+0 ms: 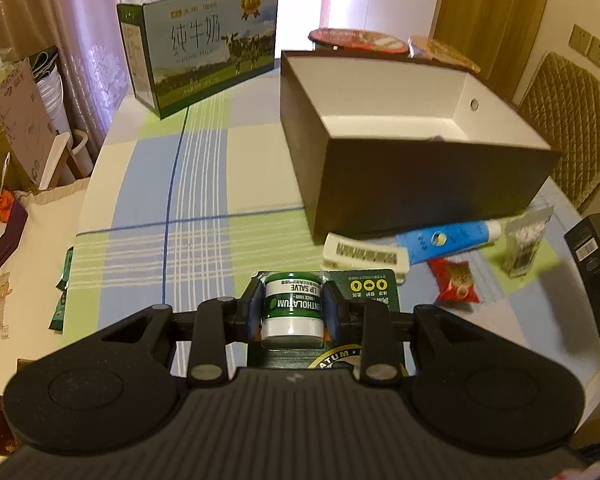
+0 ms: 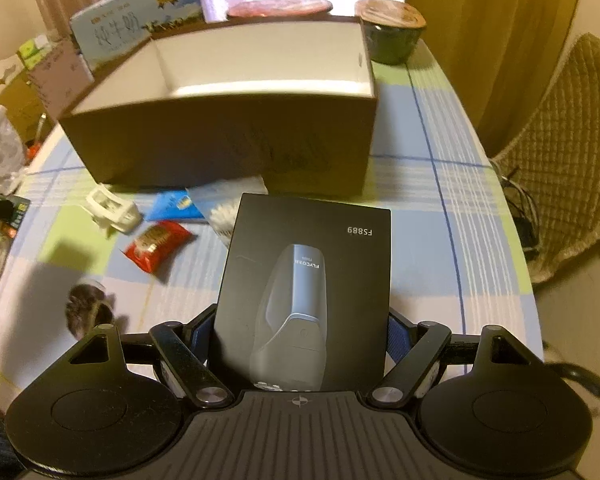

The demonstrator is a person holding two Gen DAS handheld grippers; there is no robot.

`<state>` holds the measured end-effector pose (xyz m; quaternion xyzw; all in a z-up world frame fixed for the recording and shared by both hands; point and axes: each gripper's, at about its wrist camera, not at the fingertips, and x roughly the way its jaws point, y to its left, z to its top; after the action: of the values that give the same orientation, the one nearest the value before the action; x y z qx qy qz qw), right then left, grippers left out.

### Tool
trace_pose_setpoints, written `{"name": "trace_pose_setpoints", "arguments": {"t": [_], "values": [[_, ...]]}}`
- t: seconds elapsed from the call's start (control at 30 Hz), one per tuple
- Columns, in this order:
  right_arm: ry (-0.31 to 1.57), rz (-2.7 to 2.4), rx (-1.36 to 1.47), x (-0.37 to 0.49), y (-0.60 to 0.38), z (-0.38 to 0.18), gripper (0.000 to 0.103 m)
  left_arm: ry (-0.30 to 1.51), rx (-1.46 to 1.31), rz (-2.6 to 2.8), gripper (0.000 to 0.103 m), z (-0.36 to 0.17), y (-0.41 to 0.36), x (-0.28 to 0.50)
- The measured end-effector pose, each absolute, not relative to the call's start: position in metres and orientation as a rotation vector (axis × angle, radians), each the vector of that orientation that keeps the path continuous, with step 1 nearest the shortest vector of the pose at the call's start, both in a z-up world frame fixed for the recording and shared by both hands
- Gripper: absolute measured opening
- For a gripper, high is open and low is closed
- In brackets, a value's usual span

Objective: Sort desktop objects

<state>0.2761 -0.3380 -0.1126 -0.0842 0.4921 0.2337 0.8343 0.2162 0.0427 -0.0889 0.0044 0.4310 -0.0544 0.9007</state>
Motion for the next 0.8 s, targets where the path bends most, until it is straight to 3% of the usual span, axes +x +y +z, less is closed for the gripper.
{"name": "trace_pose_setpoints", "arguments": {"t": [0.8], "values": [[0.838, 0.632, -0.259, 0.36, -0.298, -0.038, 0.078, 0.711, 0.108, -0.284, 0.027, -0.016, -0.01, 0.304]]}}
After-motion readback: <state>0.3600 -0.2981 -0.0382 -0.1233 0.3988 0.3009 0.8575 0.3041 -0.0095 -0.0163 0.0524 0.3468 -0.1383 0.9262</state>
